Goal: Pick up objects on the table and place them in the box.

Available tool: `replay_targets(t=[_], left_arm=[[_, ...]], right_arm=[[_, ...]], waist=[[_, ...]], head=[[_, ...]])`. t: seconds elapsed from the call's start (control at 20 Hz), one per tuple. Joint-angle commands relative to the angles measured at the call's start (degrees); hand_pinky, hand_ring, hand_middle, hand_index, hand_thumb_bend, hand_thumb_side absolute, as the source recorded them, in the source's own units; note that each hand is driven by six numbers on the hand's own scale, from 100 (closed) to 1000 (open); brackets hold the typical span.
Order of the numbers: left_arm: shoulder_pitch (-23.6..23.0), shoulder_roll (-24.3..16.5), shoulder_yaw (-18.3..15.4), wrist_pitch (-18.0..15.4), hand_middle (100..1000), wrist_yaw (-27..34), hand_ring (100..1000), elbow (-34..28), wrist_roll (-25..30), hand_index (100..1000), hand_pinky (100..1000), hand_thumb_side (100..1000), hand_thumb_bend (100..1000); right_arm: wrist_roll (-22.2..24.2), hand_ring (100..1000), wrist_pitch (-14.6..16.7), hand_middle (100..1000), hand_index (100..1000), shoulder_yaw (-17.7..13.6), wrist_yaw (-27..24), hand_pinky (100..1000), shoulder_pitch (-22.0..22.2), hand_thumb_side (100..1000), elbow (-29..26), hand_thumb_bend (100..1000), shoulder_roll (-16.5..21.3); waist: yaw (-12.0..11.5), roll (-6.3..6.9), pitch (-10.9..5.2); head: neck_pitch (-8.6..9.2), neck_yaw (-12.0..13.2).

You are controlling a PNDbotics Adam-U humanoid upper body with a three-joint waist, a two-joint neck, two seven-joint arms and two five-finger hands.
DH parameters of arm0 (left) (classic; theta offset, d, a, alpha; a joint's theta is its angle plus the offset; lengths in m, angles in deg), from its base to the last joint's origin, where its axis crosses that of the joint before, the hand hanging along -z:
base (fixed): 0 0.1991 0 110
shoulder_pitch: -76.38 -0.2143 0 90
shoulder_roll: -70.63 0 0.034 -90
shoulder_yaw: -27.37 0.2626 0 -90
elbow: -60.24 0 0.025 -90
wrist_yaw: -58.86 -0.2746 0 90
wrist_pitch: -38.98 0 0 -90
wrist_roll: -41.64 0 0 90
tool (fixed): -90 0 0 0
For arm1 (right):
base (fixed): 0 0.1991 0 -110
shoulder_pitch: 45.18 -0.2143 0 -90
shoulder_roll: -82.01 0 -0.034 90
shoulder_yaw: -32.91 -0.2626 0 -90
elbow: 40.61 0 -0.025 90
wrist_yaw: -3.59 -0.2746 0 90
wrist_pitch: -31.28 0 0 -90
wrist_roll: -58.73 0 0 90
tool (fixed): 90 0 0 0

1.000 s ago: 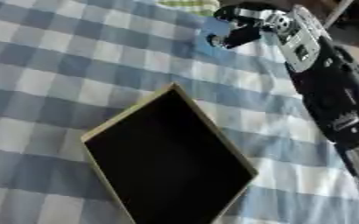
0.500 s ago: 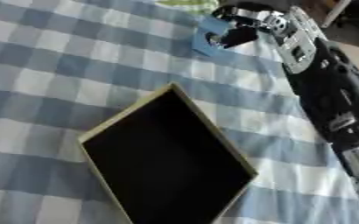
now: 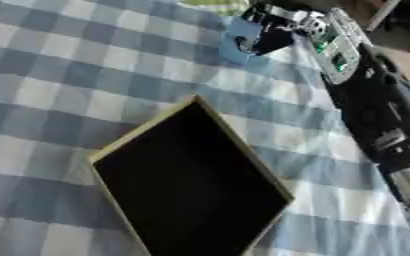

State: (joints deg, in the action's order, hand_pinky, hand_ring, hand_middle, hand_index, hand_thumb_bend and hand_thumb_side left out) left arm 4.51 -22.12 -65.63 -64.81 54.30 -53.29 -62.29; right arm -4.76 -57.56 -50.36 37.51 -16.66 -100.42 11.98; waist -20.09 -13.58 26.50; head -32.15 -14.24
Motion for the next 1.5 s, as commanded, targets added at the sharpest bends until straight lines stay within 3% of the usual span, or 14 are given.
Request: replay_targets(t=[0.05, 0.3, 0.55, 0.85, 1.2, 1.5], left_arm=[[0.43, -0.64, 0.02, 0.07, 673, 0.0, 677, -1.06, 0.29, 746, 598, 589, 307], [0.46, -0.69, -0.01, 0.11, 673, 0.09, 677, -1.06, 0.48, 745, 599, 591, 300], [0.32, -0.97, -0.12, 0.35, 674, 0.25, 677, -1.06, 0.61, 743, 600, 594, 305], [0.05, -2.14, -0.26, 0.59, 675, 0.69, 679, -1.06, 0.56, 745, 603, 587, 312], [-0.86, -3.11, -0.68, 0.92, 676, 2.11, 682, -1.06, 0.32, 747, 607, 577, 322], [-0.77, -3.39, -0.76, 0.93, 678, 3.38, 709, -1.06, 0.24, 748, 610, 569, 329]], right_arm=[[-1.98, 646, -0.47, 319, 621, -0.16, -0.65, 749, -0.82, 312, -1.61, 177, 1.43], [-4.52, 581, -1.55, 292, 599, 0.13, -1.47, 690, -0.82, 261, -2.41, 100, 1.36], [-4.98, 585, -2.55, 290, 601, 0.43, -5.71, 671, -1.1, 261, -4.15, 100, 1.7], [-4.04, 593, -3.8, 289, 603, 2.17, -11.33, 670, -0.67, 228, -9.45, 100, 3.09], [-2.45, 599, -8.79, 290, 602, 7.27, -19.7, 670, 2.58, 211, -24.45, 100, 7.92], [-2.73, 614, -20.18, 295, 605, 10.56, -25.34, 677, 7.66, 217, -42.9, 100, 11.99]], waist=[[0.02, 0.63, -1.35], [0.0, 0.63, -1.78], [0.34, 0.63, -2.69], [2.26, 0.66, -5.3], [8.09, 3.08, -9.39], [11.32, 4.57, -11.95]], head=[[0.45, -0.04], [0.43, -0.23], [-0.17, 0.0], [-2.59, 1.59], [-6.67, 4.53], [-8.49, 6.13]])
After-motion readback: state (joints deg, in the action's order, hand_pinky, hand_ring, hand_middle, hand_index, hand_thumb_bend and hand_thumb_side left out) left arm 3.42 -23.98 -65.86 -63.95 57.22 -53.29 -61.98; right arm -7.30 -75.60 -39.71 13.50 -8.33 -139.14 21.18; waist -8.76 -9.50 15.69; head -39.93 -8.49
